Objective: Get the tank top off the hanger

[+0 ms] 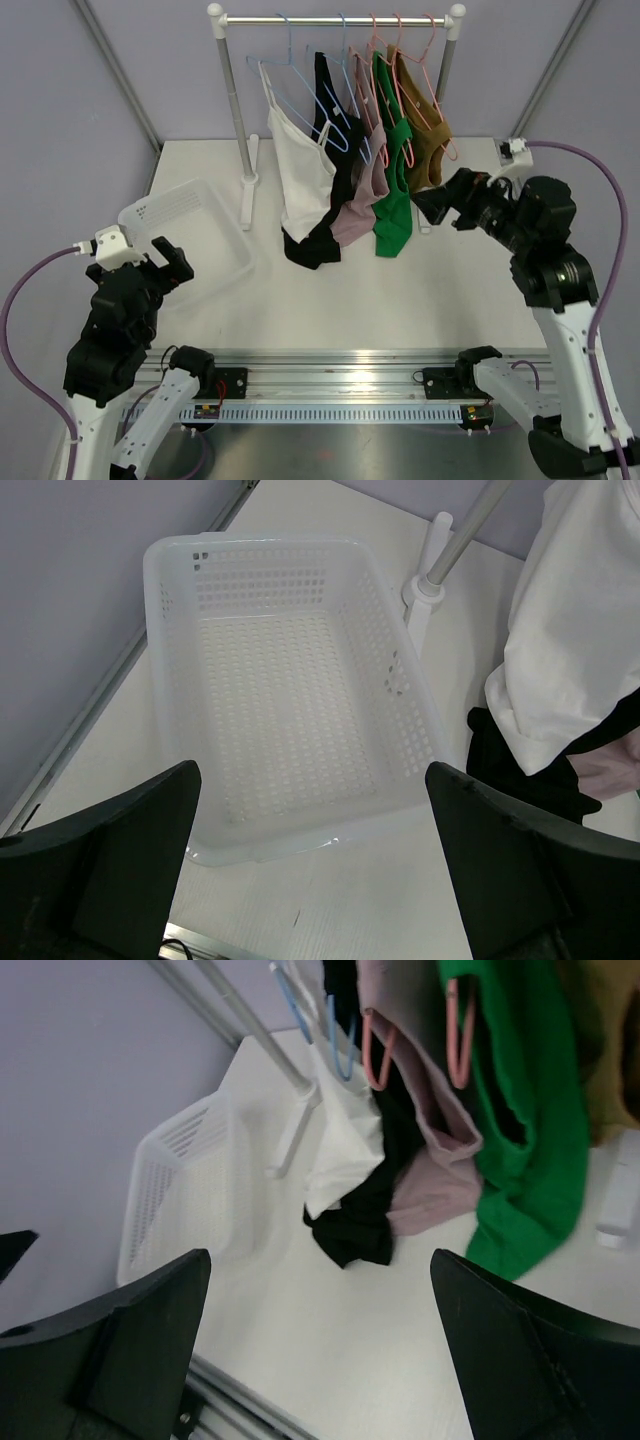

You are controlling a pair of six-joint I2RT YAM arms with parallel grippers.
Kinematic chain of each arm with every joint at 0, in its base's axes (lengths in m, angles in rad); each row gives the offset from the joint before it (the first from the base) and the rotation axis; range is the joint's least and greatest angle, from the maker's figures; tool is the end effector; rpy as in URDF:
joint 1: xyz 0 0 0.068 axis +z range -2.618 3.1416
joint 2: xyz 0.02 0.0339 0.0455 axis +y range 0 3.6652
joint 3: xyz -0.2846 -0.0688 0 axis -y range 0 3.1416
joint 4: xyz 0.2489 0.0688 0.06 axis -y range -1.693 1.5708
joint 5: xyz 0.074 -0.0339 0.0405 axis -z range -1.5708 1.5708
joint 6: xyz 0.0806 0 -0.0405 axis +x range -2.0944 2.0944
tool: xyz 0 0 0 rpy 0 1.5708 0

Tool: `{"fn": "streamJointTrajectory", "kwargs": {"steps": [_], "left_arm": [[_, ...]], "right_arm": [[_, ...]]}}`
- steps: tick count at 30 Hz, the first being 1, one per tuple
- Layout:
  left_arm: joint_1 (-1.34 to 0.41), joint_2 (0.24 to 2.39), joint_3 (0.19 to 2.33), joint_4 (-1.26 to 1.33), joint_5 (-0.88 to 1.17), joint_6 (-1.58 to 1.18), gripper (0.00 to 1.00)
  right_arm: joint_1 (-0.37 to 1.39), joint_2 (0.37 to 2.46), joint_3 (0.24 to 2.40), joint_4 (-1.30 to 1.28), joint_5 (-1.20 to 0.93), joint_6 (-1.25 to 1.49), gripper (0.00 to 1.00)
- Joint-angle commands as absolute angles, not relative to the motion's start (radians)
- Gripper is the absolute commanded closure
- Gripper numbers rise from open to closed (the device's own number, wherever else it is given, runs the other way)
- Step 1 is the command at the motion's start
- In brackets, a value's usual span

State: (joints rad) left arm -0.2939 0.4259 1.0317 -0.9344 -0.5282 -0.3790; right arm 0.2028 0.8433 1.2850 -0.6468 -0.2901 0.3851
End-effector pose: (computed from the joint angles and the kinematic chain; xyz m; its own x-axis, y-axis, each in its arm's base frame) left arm 0.0761 0.0194 0.3758 -0.2106 -0.2701 -0.9395 -0.3060 0.9310 -0.1991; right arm 0.1699 0.0585 0.4559 -0.3604 0.2934 -0.8855 -0.3581 0.8330 0.4218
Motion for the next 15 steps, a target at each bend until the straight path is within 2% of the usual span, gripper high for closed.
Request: {"fn": "streamJointTrajectory", "kwargs": {"steps": [1,5,12,15], "left_arm": [[-0.298,0.416,0.999,-0.851,-0.54,-0.39,0.01],[-0.298,0.416,0.959,-0.821,-0.515,-0.388,0.01],[-0.296,0.422,0.911,-0.79,-0.486,-0.382,0.01],[-0.296,0.423,0.907,-0.782,-0.468,-0.379,0.01]], "right_arm": [[0.206,1.007,1.383,-0.43,-0.56,0.466,0.01],[0.245,1.197,1.511,-0.403,-0.52,0.436,0.03],[0.425,1.503,1.845,-0.525,-0.274,0.246,0.05],[0.486,1.626,1.974,-0.554,-0.195,0.189,0.1]]}}
